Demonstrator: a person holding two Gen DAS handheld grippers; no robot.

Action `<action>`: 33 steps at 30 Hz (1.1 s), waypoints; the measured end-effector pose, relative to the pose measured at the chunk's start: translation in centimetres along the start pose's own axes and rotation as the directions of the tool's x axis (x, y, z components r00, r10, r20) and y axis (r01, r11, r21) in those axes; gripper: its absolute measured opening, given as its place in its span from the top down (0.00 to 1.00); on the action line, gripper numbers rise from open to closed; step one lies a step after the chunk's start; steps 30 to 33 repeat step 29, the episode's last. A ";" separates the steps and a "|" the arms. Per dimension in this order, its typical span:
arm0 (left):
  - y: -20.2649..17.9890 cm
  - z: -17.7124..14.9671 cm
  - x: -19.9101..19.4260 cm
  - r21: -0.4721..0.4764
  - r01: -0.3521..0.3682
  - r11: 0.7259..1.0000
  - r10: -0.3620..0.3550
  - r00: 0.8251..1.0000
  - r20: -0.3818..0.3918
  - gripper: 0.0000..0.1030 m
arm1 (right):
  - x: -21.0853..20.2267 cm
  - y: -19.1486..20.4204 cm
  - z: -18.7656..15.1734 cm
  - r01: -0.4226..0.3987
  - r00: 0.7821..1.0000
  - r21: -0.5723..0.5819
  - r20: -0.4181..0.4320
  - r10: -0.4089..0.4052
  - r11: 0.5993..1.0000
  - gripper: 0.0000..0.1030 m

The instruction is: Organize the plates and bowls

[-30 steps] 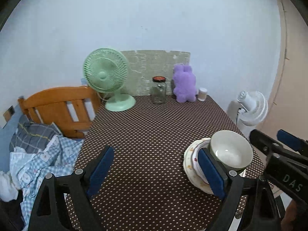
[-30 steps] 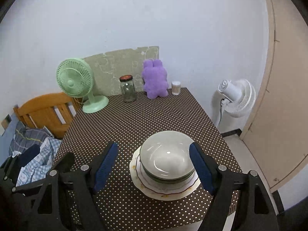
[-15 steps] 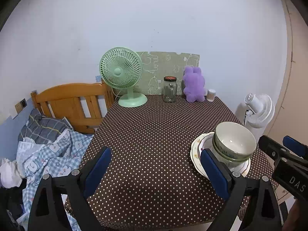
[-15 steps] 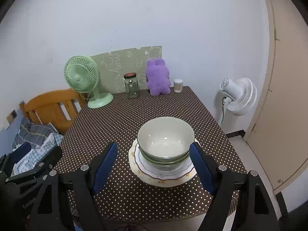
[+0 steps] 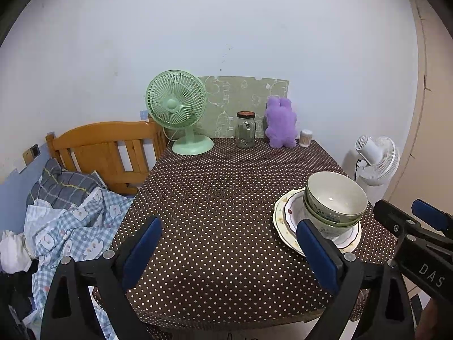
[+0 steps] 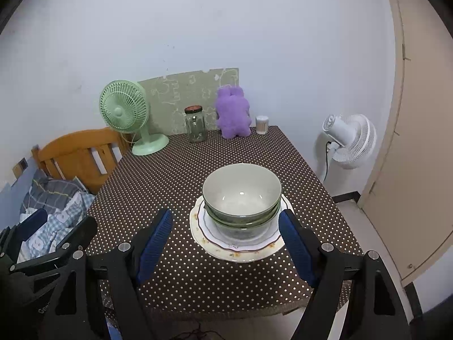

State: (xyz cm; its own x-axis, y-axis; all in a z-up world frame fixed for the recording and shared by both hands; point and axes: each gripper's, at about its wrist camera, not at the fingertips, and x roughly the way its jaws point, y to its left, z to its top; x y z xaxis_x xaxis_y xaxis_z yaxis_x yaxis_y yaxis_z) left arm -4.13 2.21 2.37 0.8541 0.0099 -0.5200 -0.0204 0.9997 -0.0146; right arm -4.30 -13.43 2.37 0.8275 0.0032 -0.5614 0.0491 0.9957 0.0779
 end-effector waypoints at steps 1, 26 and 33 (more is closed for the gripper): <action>-0.1 0.0 0.0 0.000 0.000 1.000 0.000 1.000 0.000 0.06 | 0.0 0.0 -0.1 -0.001 1.000 -0.001 -0.001 0.001 1.000 0.23; -1.5 -0.2 -0.5 0.003 -0.024 1.000 0.024 1.000 -0.016 0.02 | -0.4 -1.7 -0.6 -0.017 1.000 0.017 -0.020 0.017 1.000 0.23; -1.7 -0.4 -0.7 0.005 -0.026 1.000 0.026 1.000 -0.013 0.02 | -0.4 -1.8 -0.6 -0.019 1.000 0.019 -0.021 0.019 1.000 0.23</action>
